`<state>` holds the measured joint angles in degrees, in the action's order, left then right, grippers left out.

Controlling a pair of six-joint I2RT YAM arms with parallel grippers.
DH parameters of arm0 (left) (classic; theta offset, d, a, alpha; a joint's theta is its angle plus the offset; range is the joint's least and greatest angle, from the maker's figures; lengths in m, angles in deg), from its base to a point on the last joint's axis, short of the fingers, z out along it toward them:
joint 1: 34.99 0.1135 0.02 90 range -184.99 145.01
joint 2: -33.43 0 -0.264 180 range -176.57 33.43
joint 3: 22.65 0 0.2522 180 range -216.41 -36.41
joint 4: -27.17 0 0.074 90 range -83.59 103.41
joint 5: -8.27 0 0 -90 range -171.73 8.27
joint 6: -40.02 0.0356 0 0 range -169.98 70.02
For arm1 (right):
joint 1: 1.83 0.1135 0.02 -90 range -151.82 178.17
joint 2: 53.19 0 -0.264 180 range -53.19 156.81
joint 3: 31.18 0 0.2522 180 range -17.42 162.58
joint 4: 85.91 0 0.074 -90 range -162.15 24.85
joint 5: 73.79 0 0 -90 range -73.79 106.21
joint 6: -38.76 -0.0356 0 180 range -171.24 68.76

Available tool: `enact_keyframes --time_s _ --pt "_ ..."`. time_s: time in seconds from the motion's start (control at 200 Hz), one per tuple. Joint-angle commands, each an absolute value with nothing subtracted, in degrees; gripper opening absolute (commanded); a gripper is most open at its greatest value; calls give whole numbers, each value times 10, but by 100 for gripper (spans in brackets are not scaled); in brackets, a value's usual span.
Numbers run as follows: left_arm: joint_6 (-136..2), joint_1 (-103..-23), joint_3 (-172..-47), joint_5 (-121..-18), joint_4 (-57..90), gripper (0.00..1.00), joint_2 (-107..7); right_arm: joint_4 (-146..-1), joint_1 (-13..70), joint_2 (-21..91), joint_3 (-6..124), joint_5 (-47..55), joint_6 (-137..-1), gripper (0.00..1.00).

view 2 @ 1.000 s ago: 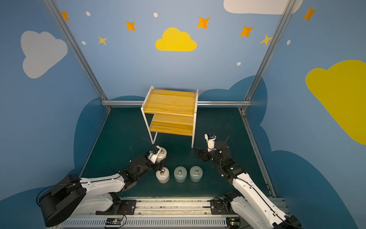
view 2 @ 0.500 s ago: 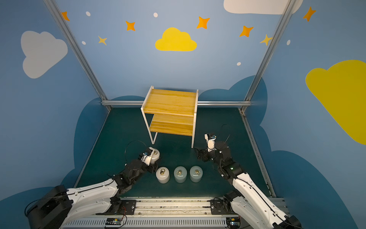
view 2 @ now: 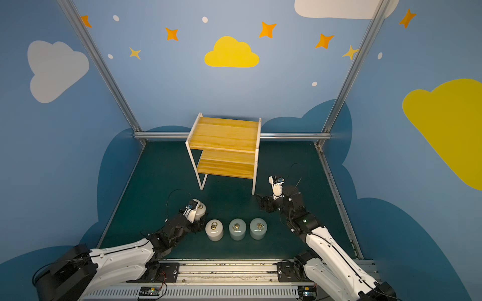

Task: Remove the tea canisters from the shelf
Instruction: Place the tea canister at the center of the board.

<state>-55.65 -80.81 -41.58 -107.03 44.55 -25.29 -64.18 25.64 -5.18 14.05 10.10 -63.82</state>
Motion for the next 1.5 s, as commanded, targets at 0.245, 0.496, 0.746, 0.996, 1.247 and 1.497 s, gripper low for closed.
enact_keyframes --time_s 0.245,0.496,0.746,0.996,1.247,1.497 --pt "-600 -845 -405 -1114 431 49 -206 -648 253 -49 135 96 -631 90" --pt "-630 -870 -397 -1150 408 49 -195 -652 253 -43 135 93 -632 89" --pt "-659 -910 -415 -1193 398 49 -248 -647 253 -50 133 95 -630 89" --pt "-679 -954 -426 -1252 390 50 -280 -648 252 -49 131 94 -629 90" --pt "-698 -964 -430 -1268 366 51 -279 -649 251 -50 129 93 -630 90" --pt "-745 -973 -435 -1280 338 59 -298 -649 251 -52 127 93 -631 89"
